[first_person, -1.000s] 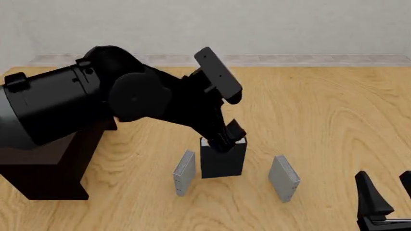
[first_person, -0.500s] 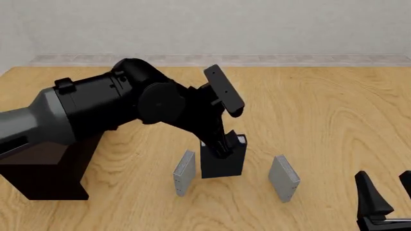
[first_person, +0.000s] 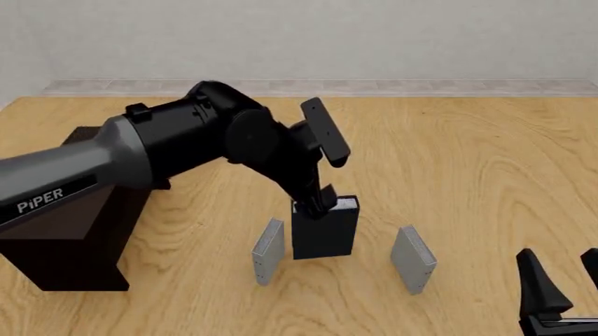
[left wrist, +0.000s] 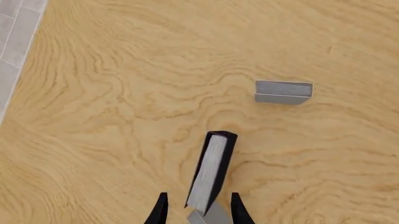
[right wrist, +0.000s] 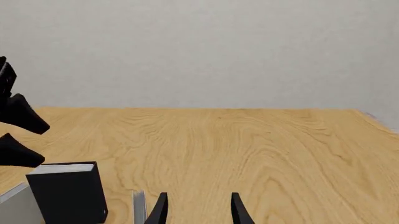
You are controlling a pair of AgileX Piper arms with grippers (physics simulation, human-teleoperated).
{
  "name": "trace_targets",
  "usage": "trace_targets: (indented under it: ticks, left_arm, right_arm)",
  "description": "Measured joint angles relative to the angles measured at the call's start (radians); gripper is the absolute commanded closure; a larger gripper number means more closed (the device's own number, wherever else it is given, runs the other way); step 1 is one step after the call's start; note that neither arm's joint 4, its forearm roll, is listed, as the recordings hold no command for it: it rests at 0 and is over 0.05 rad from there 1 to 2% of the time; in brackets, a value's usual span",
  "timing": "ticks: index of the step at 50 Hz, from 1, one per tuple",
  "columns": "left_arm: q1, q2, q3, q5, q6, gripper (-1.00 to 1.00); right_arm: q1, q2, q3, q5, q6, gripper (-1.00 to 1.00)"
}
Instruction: Pick up the book in the middle and place it on the cabinet shelf.
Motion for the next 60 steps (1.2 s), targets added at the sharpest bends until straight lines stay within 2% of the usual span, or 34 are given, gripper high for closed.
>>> trace_targets:
  ticks: [24, 60]
  left_arm:
    - [0.014, 0.111, -0.062, 0.052, 0.046, -1.00]
    - [0.016, 0.224, -0.060, 0.055, 0.015, -1.00]
  right_arm:
    - [0.001, 0.004, 0.001, -0.004, 0.001, -1.00]
    - [0.001, 0.008, 0.001, -0.008, 0.001, -1.00]
